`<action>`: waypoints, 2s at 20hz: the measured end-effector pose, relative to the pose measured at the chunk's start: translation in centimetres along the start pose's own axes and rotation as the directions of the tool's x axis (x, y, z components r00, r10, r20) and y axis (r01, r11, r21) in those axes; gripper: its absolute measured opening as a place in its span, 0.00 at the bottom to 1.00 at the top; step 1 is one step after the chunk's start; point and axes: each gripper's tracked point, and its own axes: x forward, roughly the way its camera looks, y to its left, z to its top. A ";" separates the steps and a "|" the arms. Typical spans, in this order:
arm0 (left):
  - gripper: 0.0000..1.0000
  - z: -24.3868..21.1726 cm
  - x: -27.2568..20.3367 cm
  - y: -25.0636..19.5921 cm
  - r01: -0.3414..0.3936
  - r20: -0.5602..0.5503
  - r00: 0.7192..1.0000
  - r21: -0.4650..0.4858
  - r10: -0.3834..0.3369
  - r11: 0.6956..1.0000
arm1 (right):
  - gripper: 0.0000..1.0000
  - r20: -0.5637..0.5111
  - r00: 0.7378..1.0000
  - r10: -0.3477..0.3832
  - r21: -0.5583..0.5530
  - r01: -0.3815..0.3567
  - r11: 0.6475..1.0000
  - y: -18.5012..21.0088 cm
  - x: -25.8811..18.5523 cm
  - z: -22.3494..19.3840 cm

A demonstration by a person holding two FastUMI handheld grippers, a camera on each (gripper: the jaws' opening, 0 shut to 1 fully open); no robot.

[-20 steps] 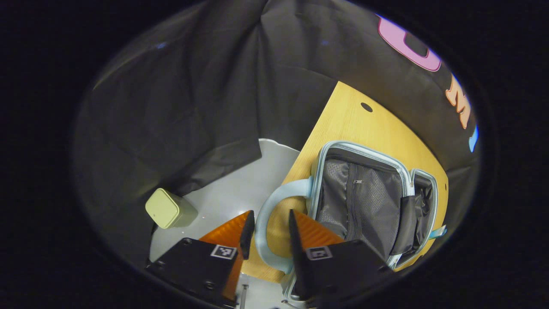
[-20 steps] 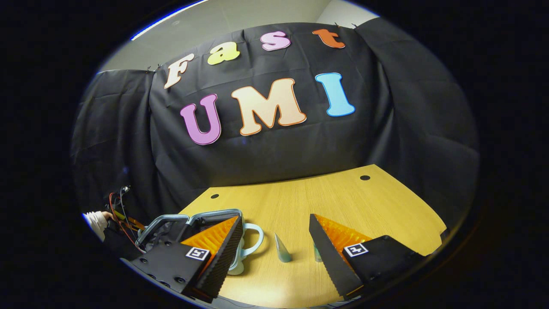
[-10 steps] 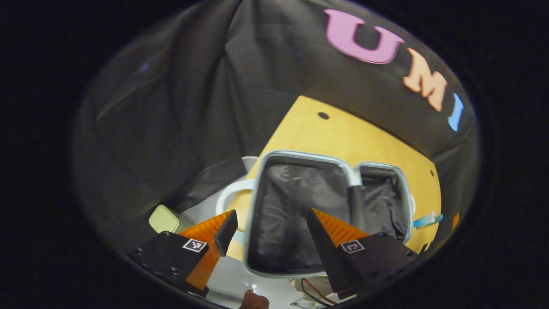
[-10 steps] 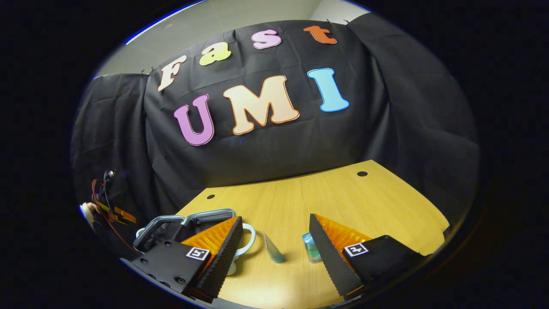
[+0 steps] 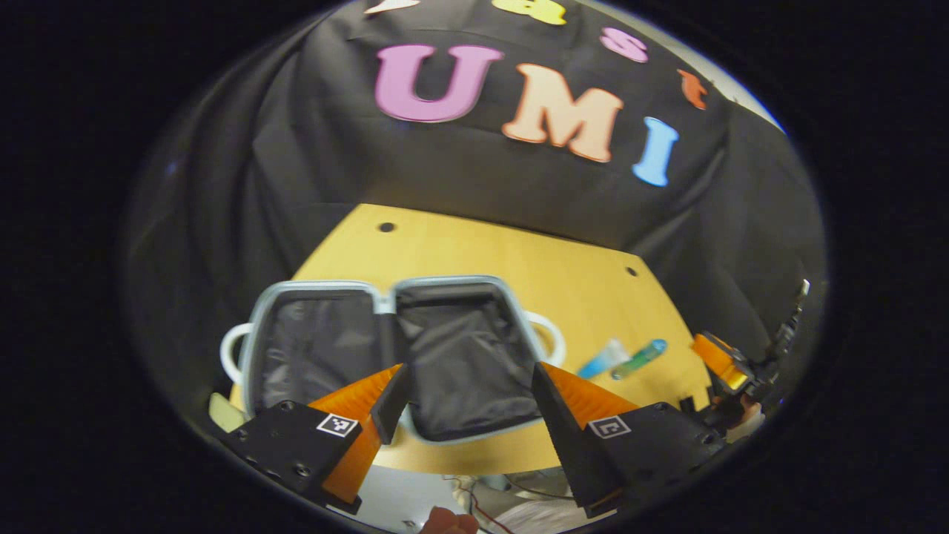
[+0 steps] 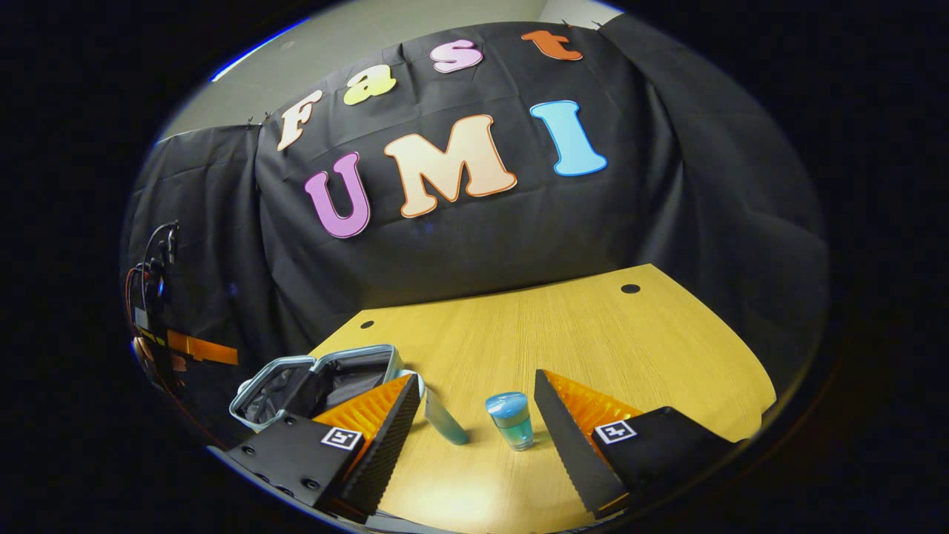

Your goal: First open the suitcase, pack the skin care products into it, and then close the suitcase.

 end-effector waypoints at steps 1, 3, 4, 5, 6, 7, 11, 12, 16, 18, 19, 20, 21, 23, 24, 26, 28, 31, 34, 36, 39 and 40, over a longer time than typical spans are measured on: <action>0.96 -0.8 0.7 -2.5 0.041 -0.003 0.999 0.006 -0.041 0.999 | 0.98 -0.016 1.000 0.011 0.009 -0.011 1.000 -0.4 0.0 -0.4; 0.96 -2.9 2.7 -6.6 0.089 -0.020 0.996 0.002 -0.089 0.996 | 0.98 -0.042 0.999 0.031 0.027 -0.030 0.999 -1.3 -0.1 -1.3; 0.96 -3.6 3.7 -8.1 0.112 -0.029 0.993 -0.006 -0.112 0.994 | 0.98 -0.052 0.998 0.038 0.031 -0.036 0.999 -1.8 0.1 -1.7; 0.96 -4.4 4.7 -9.7 0.130 -0.035 0.991 -0.012 -0.130 0.992 | 0.98 -0.062 0.997 0.041 0.033 -0.039 0.999 -2.3 0.0 -2.0; 0.96 -5.3 5.7 -10.7 0.143 -0.055 0.988 -0.013 -0.143 0.990 | 0.98 -0.074 0.996 0.042 0.035 -0.039 0.999 -2.8 0.2 -2.3; 0.96 -6.2 6.6 -11.6 0.145 -0.072 0.987 -0.010 -0.146 0.989 | 0.98 -0.084 0.995 0.046 0.034 -0.043 0.998 -3.2 0.4 -2.6; 0.97 -7.1 10.6 -14.6 0.128 -0.090 0.988 0.011 -0.126 0.992 | 0.98 -0.131 0.989 0.073 0.025 -0.070 0.997 -4.1 0.6 -5.6; 0.96 -7.1 11.7 -14.9 0.111 -0.092 0.990 0.015 -0.109 0.994 | 0.98 -0.142 0.986 0.082 0.028 -0.078 0.997 -4.3 0.7 -6.3; 0.96 -8.4 15.7 -16.3 0.082 -0.089 0.993 0.044 -0.078 0.996 | 0.98 -0.169 0.979 0.111 0.019 -0.110 0.994 -4.7 1.4 -8.2; 0.96 -8.6 17.4 -16.2 0.051 -0.079 0.996 0.040 -0.048 0.998 | 0.98 -0.175 0.977 0.121 0.011 -0.121 0.993 -4.9 1.7 -8.8; 0.96 -8.8 18.0 -16.1 0.034 -0.081 0.996 0.034 -0.032 0.999 | 0.98 -0.176 0.976 0.125 0.012 -0.125 0.992 -5.0 2.0 -9.1; 0.96 -8.9 18.7 -16.1 0.025 -0.077 0.997 0.026 -0.022 0.999 | 0.98 -0.179 0.976 0.127 0.014 -0.127 0.992 -5.2 1.9 -9.3; 0.96 -8.9 19.4 -16.3 0.020 -0.071 0.997 0.019 -0.018 1.000 | 0.98 -0.182 0.975 0.128 0.017 -0.127 0.992 -5.4 2.1 -9.6; 0.96 -9.1 20.7 -16.4 0.001 -0.067 0.998 -0.008 -0.002 1.000 | 0.98 -0.193 0.973 0.126 0.026 -0.124 0.992 -6.2 2.5 -10.3; 0.96 -9.6 21.2 -16.2 -0.022 -0.087 0.996 -0.022 0.020 1.000 | 0.98 -0.200 0.971 0.130 0.034 -0.125 0.992 -6.3 2.5 -10.7; 0.96 -10.3 22.1 -15.5 -0.074 -0.107 0.992 -0.058 0.068 0.996 | 0.98 -0.216 0.967 0.136 0.047 -0.128 0.991 -6.6 2.8 -11.3; 0.96 -10.9 22.6 -14.8 -0.109 -0.123 0.988 -0.092 0.098 0.990 | 0.94 -0.226 0.964 0.140 0.051 -0.132 0.990 -6.9 3.2 -11.8; 0.87 -10.9 23.2 -14.4 -0.124 -0.117 0.987 -0.082 0.114 0.989 | 0.94 -0.239 0.959 0.150 0.051 -0.142 0.989 -6.9 3.7 -12.2; 0.42 -11.1 23.5 -14.0 -0.145 -0.127 0.982 -0.013 0.143 0.989 | 0.98 -0.250 0.954 0.165 0.042 -0.160 0.986 -6.7 4.6 -12.6; 0.35 -11.1 23.7 -14.5 -0.119 -0.128 0.984 0.014 0.120 0.993 | 0.98 -0.251 0.951 0.179 0.040 -0.174 0.984 -6.1 5.4 -12.7; 0.31 -10.8 23.1 -14.6 -0.129 -0.127 0.984 -0.020 0.126 0.991 | 0.98 -0.250 0.949 0.193 0.010 -0.197 0.980 -5.4 6.8 -12.8; 0.31 -10.5 22.8 -14.5 -0.129 -0.123 0.984 -0.019 0.126 0.991 | 0.98 -0.247 0.949 0.195 -0.002 -0.202 0.979 -5.2 7.1 -12.9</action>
